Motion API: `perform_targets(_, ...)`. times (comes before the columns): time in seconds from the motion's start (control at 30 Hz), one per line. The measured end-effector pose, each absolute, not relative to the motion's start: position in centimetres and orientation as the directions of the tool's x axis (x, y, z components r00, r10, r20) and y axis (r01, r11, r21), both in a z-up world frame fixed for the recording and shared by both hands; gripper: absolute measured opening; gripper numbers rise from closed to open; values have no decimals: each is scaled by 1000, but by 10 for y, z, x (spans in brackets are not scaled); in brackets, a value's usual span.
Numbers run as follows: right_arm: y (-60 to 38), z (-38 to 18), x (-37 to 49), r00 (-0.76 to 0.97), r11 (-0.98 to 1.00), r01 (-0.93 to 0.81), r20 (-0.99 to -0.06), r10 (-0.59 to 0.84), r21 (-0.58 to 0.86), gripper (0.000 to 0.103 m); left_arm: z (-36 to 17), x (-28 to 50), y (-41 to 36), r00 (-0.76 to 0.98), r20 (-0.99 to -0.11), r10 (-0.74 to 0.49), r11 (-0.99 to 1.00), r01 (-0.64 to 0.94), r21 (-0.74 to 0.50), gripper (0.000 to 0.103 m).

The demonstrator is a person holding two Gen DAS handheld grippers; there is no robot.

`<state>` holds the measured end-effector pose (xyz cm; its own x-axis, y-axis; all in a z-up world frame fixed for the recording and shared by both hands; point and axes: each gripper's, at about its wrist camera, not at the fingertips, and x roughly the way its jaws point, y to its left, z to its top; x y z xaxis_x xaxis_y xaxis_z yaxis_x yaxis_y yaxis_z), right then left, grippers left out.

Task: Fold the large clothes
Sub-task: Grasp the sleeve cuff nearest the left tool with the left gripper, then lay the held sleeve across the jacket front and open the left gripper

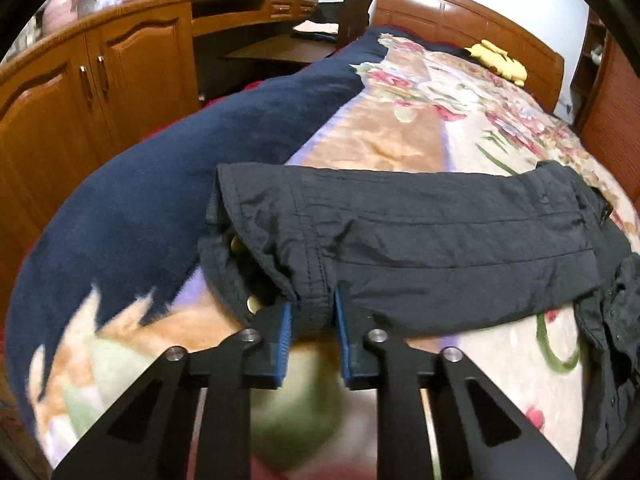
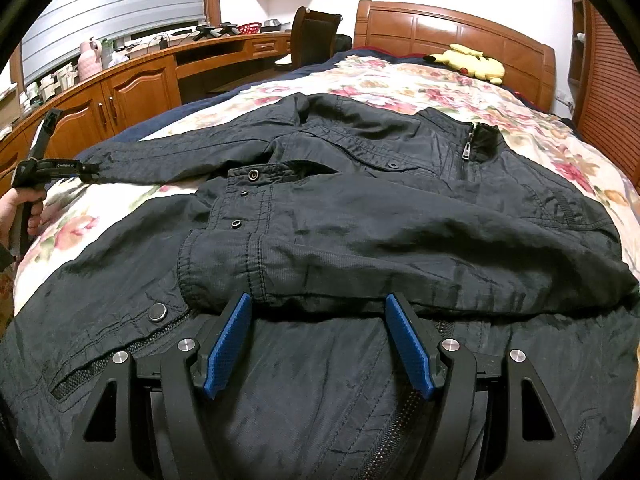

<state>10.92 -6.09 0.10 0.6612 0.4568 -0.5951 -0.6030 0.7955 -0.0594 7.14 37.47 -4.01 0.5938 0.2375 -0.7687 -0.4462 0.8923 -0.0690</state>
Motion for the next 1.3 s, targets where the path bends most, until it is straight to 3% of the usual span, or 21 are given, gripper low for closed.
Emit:
perform_targets(0.33, -68, 2, 103, 670, 798, -601, -575, 470, -47, 71, 33, 63, 291, 705, -662, 255, 944, -330, 12, 15)
perform_targets(0.7, -117, 21, 87, 735, 842, -536, -524, 431, -60, 71, 94, 59, 147, 841, -539, 54, 998, -52, 18, 13)
perform_targets(1.0, -167, 26, 72, 780, 887, -458, -500, 375, -50, 71, 96, 58, 56, 839, -536, -96, 992, 124, 17, 11)
perform_targets(1.3, -186, 33, 60, 791, 896, -443, -481, 378, -24, 71, 95, 36, 12, 823, -555, -124, 983, 178, 45, 12)
